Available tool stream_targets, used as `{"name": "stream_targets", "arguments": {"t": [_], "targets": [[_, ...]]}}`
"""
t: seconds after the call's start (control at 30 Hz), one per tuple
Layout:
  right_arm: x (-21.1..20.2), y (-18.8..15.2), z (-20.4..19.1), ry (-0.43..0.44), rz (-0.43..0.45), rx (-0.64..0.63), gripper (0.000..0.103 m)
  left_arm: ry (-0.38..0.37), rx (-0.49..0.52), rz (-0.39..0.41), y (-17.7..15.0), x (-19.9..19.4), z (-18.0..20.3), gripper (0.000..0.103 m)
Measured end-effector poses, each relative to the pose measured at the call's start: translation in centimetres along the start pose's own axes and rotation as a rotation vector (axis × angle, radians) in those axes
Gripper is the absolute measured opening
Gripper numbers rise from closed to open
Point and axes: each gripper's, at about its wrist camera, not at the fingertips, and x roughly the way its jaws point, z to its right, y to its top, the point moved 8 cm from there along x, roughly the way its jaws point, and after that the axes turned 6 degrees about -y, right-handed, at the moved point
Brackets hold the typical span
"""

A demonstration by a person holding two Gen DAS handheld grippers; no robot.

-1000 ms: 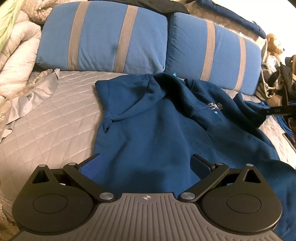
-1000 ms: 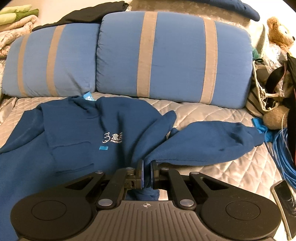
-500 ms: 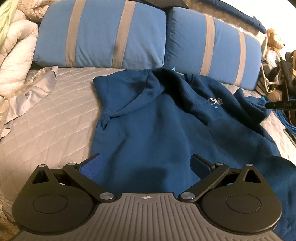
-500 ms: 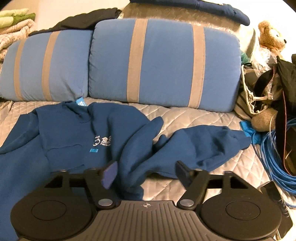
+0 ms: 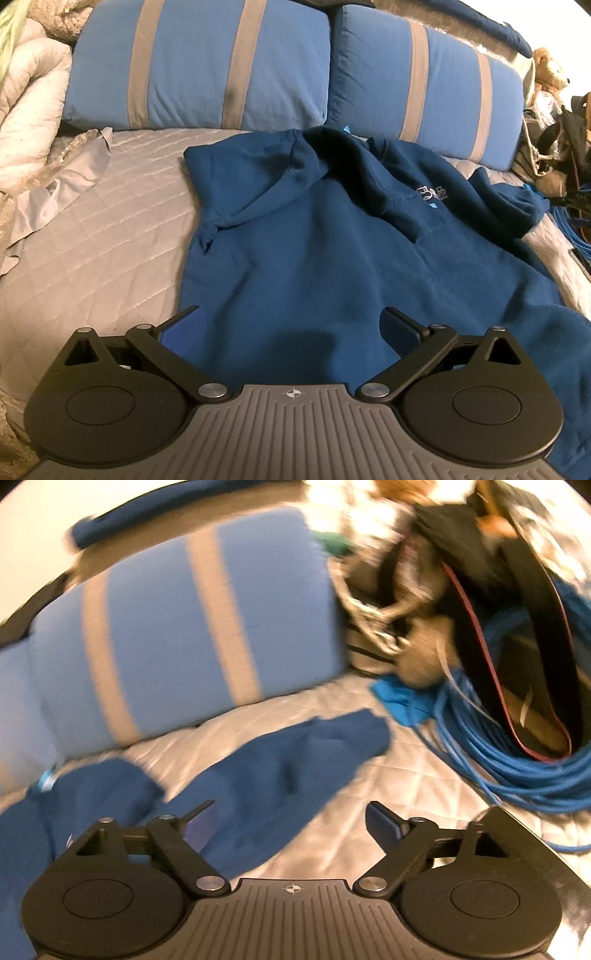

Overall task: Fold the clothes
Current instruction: 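Drag the sweatshirt edge toward the cable pile and open the right gripper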

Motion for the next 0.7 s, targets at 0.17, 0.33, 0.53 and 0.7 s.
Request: {"name": "stream_targets", "arguments": {"t": [0.17,0.33,0.53,0.7], "targets": [[4.2,2.4,4.5,-0.016,-0.018,0.193,0.071,-0.016,-0.017,-0.014,0.0,0.4,-0.1,0.103],[8.2,3.2,7.2,-0.013,-0.067,0.389,0.064,-0.026,-0.032,-0.028,0.0,0.7,-0.1,0.103],[11.2,3.4,7.5,0.003,-0.102,0.454,0.058,-0.031,-0.045,-0.042,0.1,1.0,-0.1,0.103],[12.4,4.0,6.7,0.035,-0.116,0.451,0.013,-0.04,-0.06,-0.059,0.2,1.3,-0.1,0.103]]}}
